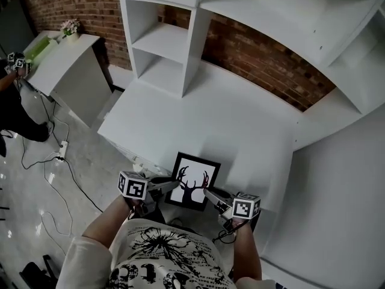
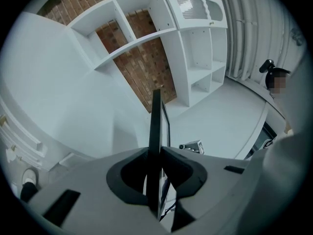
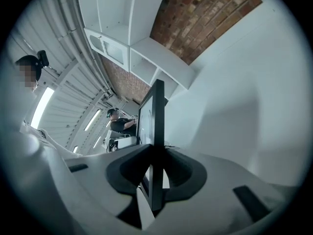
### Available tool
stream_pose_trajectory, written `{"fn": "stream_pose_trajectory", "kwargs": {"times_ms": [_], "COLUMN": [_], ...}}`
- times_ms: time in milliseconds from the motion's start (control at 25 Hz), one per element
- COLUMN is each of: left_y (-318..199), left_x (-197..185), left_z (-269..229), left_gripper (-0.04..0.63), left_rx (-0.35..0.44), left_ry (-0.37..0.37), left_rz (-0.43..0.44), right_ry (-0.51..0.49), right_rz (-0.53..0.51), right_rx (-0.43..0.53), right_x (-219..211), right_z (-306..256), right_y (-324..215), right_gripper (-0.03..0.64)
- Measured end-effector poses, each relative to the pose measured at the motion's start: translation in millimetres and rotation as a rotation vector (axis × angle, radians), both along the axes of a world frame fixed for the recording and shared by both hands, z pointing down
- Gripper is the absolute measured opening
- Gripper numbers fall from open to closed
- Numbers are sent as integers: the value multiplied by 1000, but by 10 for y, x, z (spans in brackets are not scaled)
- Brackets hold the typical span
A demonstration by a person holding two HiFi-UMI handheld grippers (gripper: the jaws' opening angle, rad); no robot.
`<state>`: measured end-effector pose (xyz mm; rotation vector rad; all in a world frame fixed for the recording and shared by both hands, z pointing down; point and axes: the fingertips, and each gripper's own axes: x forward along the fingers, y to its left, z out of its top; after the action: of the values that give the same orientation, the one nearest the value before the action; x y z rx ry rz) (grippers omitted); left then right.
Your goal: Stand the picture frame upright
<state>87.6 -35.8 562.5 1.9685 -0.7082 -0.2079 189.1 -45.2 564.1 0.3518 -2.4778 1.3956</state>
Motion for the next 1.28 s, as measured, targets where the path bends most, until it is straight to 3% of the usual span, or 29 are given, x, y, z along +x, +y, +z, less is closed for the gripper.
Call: {"fn": "stream_pose_trajectory", "kwargs": {"times_ms": [400, 640, 760, 1040, 1280], "left_y": [-814, -1285, -1518, -1979, -2386], "left_x": [-921, -1490, -1756, -2106, -2180], "left_z": [-192, -241, -276, -307, -326], "left_gripper": [87, 91, 92, 94, 94], "left_rx": [33, 111, 139, 195, 268], "left_ry": [-1, -114, -131, -174, -228], "left_rz": [113, 210, 227, 250, 263], "right_ry": [-1, 34, 38, 79, 137], "right_rz": [78, 103, 112, 147, 140], "right_rx": [52, 110, 150, 212, 289], "right_x": [-939, -1515, -1798, -2158, -2211], "right_z": [-168, -271, -355, -418, -367], "right_y": [-758, -1216, -1439, -1860, -2272], "right_gripper": [92, 92, 92, 94, 95]}}
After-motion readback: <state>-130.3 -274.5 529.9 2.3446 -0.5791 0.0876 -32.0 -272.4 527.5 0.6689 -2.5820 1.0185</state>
